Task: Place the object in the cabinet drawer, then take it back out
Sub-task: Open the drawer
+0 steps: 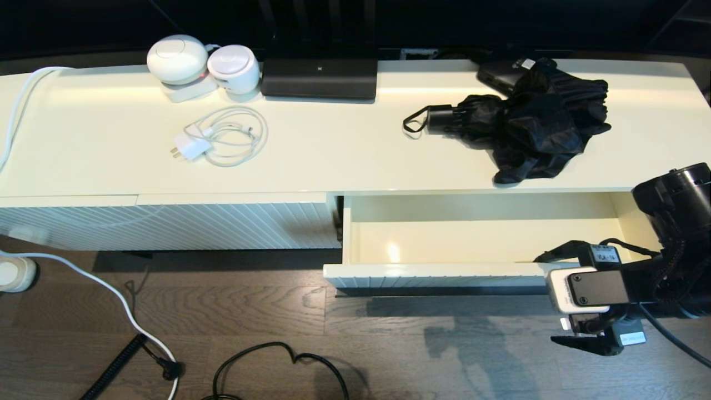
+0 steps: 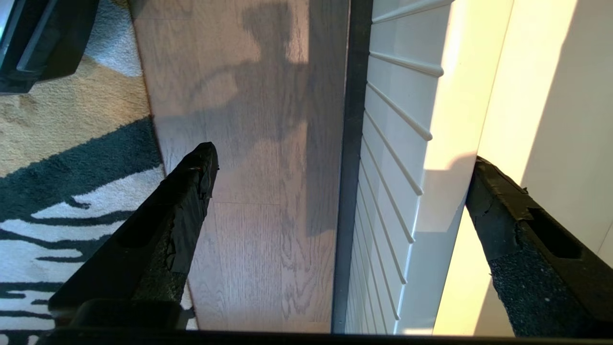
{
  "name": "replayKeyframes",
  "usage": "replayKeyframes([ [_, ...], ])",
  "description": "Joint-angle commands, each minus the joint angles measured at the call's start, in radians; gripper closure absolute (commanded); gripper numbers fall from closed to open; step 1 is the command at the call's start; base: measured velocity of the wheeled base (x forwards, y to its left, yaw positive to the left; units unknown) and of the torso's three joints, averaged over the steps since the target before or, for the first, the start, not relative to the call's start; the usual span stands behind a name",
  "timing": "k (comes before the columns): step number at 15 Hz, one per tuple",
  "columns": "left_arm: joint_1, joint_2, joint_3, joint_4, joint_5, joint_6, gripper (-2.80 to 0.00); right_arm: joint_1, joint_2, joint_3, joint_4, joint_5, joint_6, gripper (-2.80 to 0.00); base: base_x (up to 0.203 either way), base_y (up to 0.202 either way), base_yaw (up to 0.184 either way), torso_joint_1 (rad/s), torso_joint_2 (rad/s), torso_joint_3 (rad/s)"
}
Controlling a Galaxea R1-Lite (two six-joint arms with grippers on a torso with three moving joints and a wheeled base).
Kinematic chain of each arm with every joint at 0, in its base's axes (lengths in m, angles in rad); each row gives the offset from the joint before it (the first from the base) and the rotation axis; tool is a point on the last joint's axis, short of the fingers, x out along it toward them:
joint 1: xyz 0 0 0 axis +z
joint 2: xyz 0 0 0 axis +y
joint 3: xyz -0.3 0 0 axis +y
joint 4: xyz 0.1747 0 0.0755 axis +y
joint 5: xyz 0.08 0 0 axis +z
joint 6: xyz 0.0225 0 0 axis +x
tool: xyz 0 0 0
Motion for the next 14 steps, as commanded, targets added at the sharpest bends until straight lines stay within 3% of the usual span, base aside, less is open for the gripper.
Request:
replayKeyframes([
  [1,0.0,0.0,0.002,0.0,0.0,0.0,0.0,0.001,-0.015,0.018,0.01,0.002,-0.006,-2.8,0.0,0.0,0.0,0.0,0.0,0.0],
  [14,0.0,0.0,0.001,0.0,0.0,0.0,0.0,0.019,-0.085,0.118,0.032,0.005,-0.006,-2.8,0.0,0.0,0.0,0.0,0.0,0.0],
])
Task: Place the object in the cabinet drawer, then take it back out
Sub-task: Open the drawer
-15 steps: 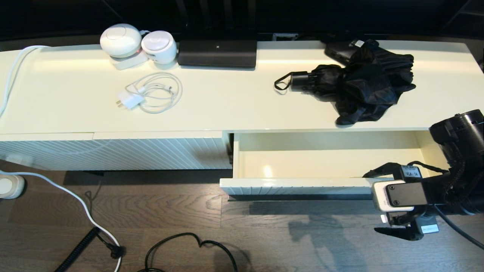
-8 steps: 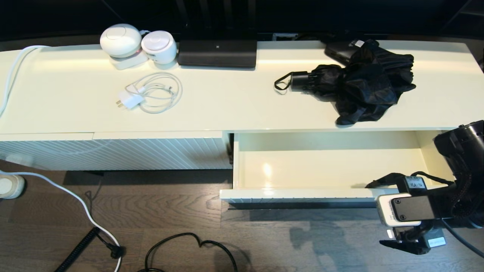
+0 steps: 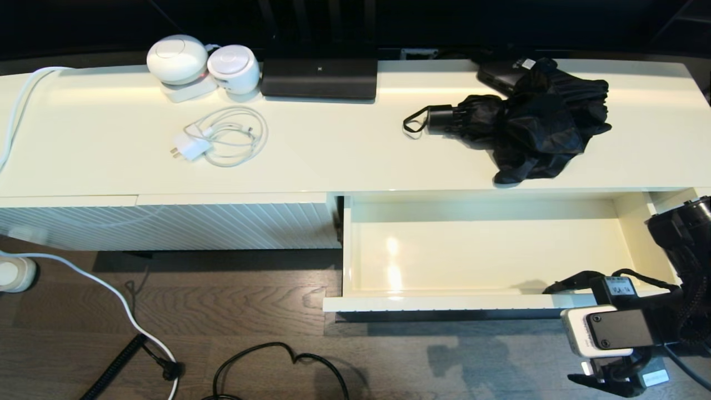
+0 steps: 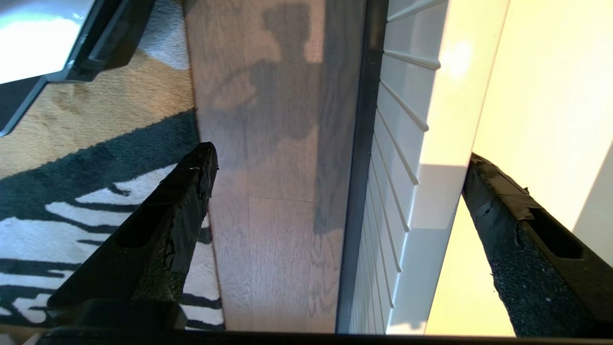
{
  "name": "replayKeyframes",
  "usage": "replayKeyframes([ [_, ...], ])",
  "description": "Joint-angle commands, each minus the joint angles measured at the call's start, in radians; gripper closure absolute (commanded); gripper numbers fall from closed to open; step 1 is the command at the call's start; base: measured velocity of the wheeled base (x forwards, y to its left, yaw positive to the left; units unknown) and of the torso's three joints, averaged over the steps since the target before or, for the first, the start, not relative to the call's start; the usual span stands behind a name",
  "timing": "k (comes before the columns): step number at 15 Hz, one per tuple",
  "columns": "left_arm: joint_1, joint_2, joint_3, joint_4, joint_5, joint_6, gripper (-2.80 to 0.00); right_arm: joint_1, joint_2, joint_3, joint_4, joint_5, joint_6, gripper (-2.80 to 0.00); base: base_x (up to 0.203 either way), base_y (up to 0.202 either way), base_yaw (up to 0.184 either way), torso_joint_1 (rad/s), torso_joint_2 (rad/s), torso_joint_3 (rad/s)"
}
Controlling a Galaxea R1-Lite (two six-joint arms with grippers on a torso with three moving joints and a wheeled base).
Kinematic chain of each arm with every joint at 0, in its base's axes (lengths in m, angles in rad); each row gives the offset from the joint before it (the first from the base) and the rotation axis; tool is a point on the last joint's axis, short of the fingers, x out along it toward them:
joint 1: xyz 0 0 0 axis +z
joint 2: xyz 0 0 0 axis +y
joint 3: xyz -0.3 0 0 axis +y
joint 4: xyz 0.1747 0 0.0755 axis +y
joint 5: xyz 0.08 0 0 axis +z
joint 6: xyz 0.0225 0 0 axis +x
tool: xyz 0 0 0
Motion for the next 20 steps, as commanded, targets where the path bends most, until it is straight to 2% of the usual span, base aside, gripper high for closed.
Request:
replayKeyframes([
  [1,-0.001,0.0,-0.001,0.0,0.0,0.0,0.0,0.0,-0.013,0.005,0.001,0.001,-0.007,-2.8,0.0,0.0,0.0,0.0,0.0,0.0],
  [13,0.001,0.0,-0.001,0.0,0.0,0.0,0.0,-0.001,-0.043,0.048,0.0,0.001,-0.007,-2.8,0.0,0.0,0.0,0.0,0.0,0.0],
  [20,0.0,0.0,-0.001,0.0,0.0,0.0,0.0,-0.001,-0.073,-0.015,0.002,0.003,-0.003,-2.8,0.0,0.0,0.0,0.0,0.0,0.0],
])
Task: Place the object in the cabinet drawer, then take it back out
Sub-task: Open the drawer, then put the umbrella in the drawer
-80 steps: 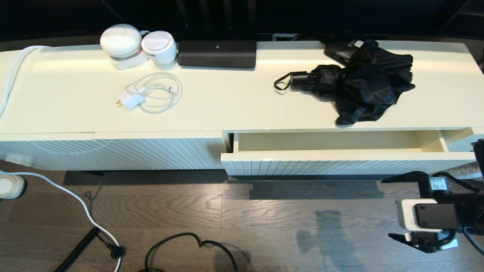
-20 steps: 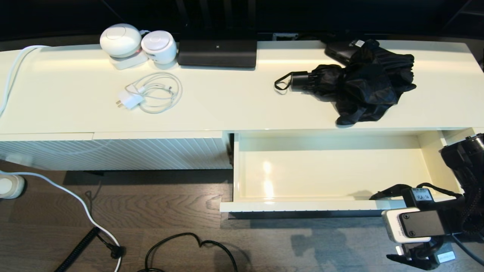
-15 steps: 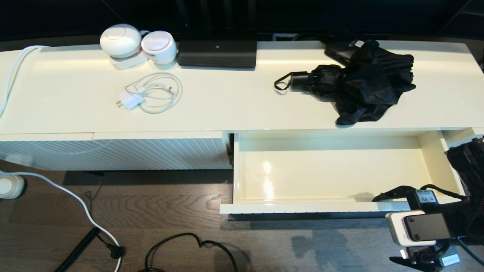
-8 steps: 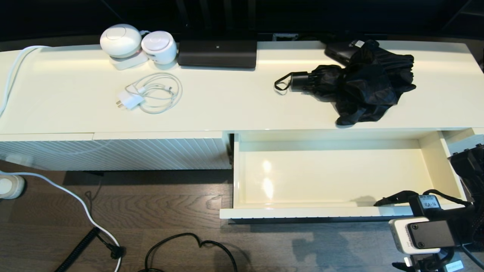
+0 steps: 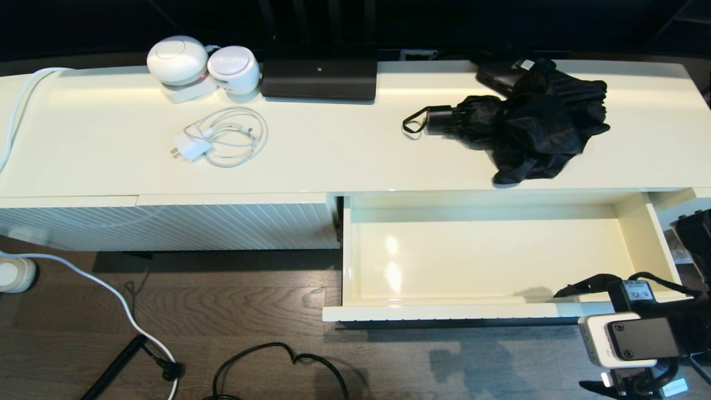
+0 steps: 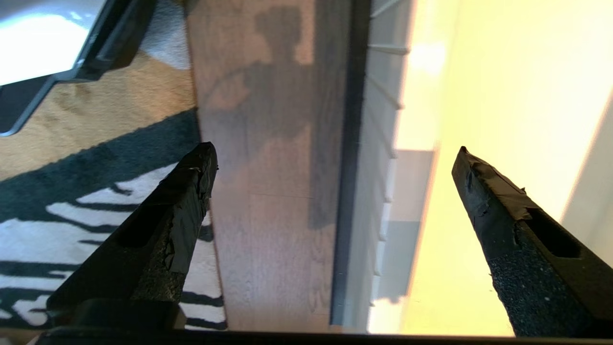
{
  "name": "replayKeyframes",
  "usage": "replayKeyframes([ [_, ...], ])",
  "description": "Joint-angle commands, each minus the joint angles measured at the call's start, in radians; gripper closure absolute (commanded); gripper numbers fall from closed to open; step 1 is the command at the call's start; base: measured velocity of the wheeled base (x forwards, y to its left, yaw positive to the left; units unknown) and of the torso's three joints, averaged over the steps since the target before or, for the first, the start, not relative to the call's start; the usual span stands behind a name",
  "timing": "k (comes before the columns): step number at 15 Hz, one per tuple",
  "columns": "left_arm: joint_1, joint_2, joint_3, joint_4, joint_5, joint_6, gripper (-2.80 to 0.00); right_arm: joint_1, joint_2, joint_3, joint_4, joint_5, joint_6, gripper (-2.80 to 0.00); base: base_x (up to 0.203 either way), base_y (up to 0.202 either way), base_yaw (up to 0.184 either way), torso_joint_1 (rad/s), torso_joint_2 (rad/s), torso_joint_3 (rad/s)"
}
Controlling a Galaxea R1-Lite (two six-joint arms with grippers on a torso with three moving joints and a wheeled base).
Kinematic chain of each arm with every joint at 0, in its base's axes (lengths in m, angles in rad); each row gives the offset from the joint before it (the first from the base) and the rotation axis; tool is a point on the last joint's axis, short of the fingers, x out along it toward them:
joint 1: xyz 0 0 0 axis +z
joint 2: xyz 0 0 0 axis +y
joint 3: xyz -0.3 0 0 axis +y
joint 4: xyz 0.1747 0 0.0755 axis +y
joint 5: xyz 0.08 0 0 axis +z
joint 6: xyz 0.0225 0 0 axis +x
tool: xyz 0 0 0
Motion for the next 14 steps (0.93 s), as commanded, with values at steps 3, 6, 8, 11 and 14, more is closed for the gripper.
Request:
replayKeyframes([
  [3,0.001,0.0,0.001,0.0,0.0,0.0,0.0,-0.004,-0.032,-0.058,0.049,0.003,-0.007,-2.8,0.0,0.0,0.0,0.0,0.0,0.0],
  [6,0.001,0.0,-0.001,0.0,0.0,0.0,0.0,-0.005,-0.08,-0.094,0.102,0.003,-0.007,-2.8,0.0,0.0,0.0,0.0,0.0,0.0],
  [8,0.0,0.0,-0.001,0.0,0.0,0.0,0.0,-0.009,-0.114,-0.157,0.16,0.003,0.019,-2.8,0.0,0.0,0.0,0.0,0.0,0.0],
  [11,0.0,0.0,-0.001,0.0,0.0,0.0,0.0,-0.042,-0.141,-0.291,0.27,0.003,0.036,0.0,0.0,0.0,0.0,0.0,0.0,0.0],
  [14,0.0,0.0,-0.001,0.0,0.0,0.0,0.0,-0.09,-0.146,-0.393,0.371,0.003,0.041,0.0,0.0,0.0,0.0,0.0,0.0,0.0],
])
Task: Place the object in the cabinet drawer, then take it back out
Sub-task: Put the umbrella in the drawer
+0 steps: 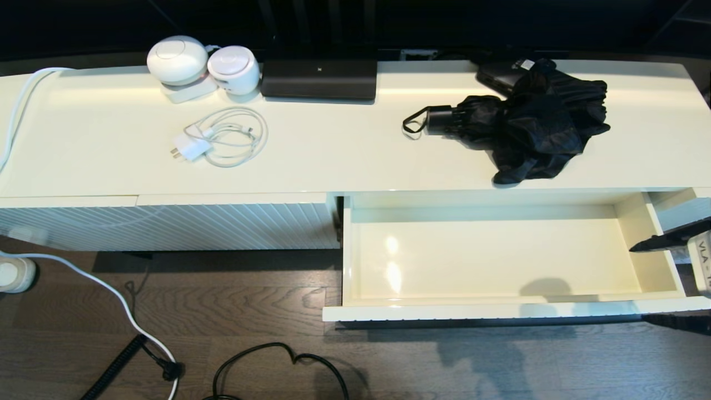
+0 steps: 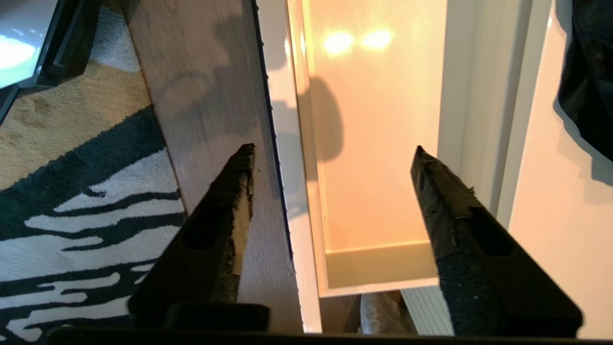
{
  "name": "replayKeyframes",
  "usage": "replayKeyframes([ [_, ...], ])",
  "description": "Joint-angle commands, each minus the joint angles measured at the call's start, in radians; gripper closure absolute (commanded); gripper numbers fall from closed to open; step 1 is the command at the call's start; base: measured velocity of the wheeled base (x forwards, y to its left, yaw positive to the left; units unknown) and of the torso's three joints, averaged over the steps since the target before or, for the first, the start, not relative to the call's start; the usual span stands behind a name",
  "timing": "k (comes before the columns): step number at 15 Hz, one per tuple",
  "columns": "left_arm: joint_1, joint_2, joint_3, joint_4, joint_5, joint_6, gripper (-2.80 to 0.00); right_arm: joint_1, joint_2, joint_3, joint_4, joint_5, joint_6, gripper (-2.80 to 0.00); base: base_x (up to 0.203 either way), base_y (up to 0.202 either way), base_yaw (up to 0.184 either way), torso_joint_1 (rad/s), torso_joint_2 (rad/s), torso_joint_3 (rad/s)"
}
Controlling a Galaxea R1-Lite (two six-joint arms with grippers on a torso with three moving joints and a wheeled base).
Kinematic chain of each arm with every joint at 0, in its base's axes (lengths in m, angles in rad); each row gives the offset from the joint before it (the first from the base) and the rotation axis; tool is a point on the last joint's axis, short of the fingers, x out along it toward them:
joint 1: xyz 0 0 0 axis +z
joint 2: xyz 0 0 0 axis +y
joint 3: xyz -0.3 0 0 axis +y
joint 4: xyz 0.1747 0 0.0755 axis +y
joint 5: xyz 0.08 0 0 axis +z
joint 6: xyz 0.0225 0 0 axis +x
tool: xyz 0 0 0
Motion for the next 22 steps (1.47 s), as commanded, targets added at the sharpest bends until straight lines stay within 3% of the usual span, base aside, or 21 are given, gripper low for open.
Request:
replayKeyframes([
  [1,0.001,0.0,0.0,0.0,0.0,0.0,0.0,-0.024,-0.014,-0.042,0.037,0.001,-0.007,0.0,0.0,0.0,0.0,0.0,0.0,0.0],
  [6,0.001,0.0,0.0,0.0,0.0,0.0,0.0,-0.045,-0.025,-0.047,0.086,0.001,-0.002,0.0,0.0,0.0,0.0,0.0,0.0,0.0],
  [7,0.0,0.0,0.0,0.0,0.0,0.0,0.0,-0.046,-0.019,-0.05,0.086,0.001,0.052,0.0,0.0,0.0,0.0,0.0,0.0,0.0],
  [11,0.0,0.0,0.0,0.0,0.0,0.0,0.0,0.042,0.066,-0.192,0.086,-0.004,0.525,0.0,0.0,0.0,0.0,0.0,0.0,0.0],
  [15,0.0,0.0,0.0,0.0,0.0,0.0,0.0,0.164,0.126,-0.259,0.087,-0.005,0.827,0.0,0.0,0.0,0.0,0.0,0.0,0.0],
  [20,0.001,0.0,0.001,0.0,0.0,0.0,0.0,0.31,0.244,-0.458,0.083,-0.019,1.42,0.0,0.0,0.0,0.0,0.0,0.0,0.0],
  [22,0.001,0.0,0.0,0.0,0.0,0.0,0.0,0.35,0.28,-0.528,0.079,-0.037,1.614,0.0,0.0,0.0,0.0,0.0,0.0,0.0],
])
